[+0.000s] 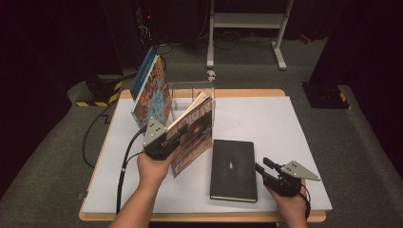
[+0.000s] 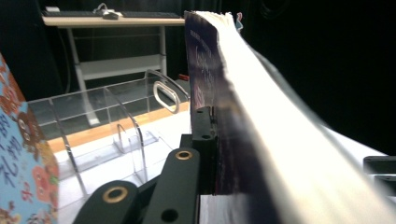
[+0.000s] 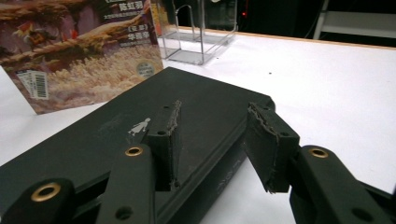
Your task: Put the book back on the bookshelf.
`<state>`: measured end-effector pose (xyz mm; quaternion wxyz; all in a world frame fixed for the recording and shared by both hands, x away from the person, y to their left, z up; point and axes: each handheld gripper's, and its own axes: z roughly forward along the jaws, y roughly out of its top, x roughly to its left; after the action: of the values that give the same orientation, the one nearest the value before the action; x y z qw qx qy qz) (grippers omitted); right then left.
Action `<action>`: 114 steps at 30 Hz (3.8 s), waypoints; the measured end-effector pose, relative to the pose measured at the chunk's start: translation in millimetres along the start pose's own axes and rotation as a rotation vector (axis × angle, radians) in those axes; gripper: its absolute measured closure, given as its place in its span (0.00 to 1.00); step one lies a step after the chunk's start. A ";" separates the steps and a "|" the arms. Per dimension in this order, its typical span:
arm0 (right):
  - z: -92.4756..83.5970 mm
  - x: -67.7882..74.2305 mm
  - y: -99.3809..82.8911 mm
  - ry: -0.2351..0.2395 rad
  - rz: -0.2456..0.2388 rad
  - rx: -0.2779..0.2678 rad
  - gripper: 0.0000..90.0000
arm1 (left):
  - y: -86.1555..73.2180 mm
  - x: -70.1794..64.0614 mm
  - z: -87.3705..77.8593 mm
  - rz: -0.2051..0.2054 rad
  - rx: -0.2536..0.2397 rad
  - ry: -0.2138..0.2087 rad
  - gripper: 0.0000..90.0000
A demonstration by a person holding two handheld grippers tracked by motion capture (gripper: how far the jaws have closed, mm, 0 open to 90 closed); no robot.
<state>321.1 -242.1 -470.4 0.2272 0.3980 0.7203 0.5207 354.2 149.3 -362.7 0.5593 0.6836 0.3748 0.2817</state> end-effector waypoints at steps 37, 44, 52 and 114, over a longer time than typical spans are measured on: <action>-10.9 -8.9 5.7 0.042 0.051 -0.081 0.64 | 28.6 41.5 22.9 0.009 -0.020 0.354 0.93; -12.1 -10.3 4.2 0.046 0.059 -0.080 0.65 | 31.7 48.5 45.1 -0.022 -0.062 0.377 0.93; -13.1 -9.7 3.8 0.042 0.068 -0.084 0.65 | 34.2 62.8 81.2 -0.029 -0.057 0.416 0.93; -0.8 -9.1 1.1 0.079 0.075 -0.045 0.61 | 17.8 67.8 81.7 -0.050 0.012 0.457 0.68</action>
<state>326.1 -249.8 -469.8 0.1876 0.3984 0.7016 0.5602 461.4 158.5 -365.2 0.4626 0.5960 0.5102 0.4128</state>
